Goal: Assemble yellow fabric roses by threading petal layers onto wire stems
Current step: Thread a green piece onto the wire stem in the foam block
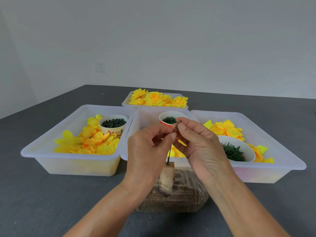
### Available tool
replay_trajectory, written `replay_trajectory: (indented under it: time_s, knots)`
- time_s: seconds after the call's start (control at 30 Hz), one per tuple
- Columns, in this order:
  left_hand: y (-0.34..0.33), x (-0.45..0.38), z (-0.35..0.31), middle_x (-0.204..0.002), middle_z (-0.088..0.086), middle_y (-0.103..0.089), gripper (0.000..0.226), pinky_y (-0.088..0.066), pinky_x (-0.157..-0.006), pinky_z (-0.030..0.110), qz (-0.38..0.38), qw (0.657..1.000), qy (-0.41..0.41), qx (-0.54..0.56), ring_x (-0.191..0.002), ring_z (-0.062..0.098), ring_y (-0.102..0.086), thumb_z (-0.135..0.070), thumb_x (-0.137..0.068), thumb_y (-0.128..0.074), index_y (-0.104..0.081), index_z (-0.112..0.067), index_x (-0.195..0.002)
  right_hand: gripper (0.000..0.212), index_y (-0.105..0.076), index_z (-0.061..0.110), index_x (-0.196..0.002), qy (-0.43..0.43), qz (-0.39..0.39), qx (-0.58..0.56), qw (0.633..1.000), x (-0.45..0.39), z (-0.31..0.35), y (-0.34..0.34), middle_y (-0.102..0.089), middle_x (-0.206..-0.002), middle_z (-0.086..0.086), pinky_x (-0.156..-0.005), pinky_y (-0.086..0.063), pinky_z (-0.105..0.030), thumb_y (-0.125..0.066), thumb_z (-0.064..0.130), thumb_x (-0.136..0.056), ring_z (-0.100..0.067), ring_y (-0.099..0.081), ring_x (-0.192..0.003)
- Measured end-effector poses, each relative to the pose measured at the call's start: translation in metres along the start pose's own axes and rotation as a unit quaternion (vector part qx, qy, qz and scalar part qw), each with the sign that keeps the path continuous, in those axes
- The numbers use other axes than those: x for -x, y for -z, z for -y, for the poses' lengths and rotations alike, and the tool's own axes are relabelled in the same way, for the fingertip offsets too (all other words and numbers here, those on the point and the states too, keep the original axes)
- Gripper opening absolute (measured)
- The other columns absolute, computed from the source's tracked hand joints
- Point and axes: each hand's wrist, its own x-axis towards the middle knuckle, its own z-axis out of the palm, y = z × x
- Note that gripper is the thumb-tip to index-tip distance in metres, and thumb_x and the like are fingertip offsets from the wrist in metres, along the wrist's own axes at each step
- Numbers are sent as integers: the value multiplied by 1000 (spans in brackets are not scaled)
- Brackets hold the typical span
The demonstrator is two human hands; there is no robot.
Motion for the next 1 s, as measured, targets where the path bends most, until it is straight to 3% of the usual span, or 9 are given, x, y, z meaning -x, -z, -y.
replay_trajectory:
  time_s: [0.3,0.67,0.87,1.0]
  knots:
    - [-1,-2,0,-64,-11,-70,28,-50,-60,16,10,997,39,63,-59,-1,-61,-2,-80,-69,-69,-29,-72,10,-75,16,-68,-67,-6,-49,997,-2,-1,-1,-69,-70,-1,-61,-55,-27,-67,13,-62,-11,-65,-58]
    - [-2,-2,-6,-58,-8,-67,24,-46,-52,11,19,993,52,101,-52,-2,-57,1,-80,-68,-69,-20,-70,14,-76,15,-71,-59,-1,-26,998,-2,2,-3,-69,-71,-2,-59,-56,-28,-69,14,-59,-14,-66,-64]
    - [-1,-2,-4,-59,-4,-68,23,-47,-53,14,13,995,52,83,-52,1,-56,-3,-80,-69,-69,-23,-68,20,-75,12,-76,-30,14,16,999,-2,4,-1,-70,-78,-8,-64,-58,-31,-71,15,-56,-19,-66,-74]
    - [-1,-2,-2,-63,0,-69,16,-49,-54,19,10,997,50,66,-54,5,-57,-11,-79,-72,-70,-22,-67,18,-76,14,-74,48,17,94,994,1,5,2,-73,-79,-7,-65,-56,-26,-71,14,-57,-17,-68,-74]
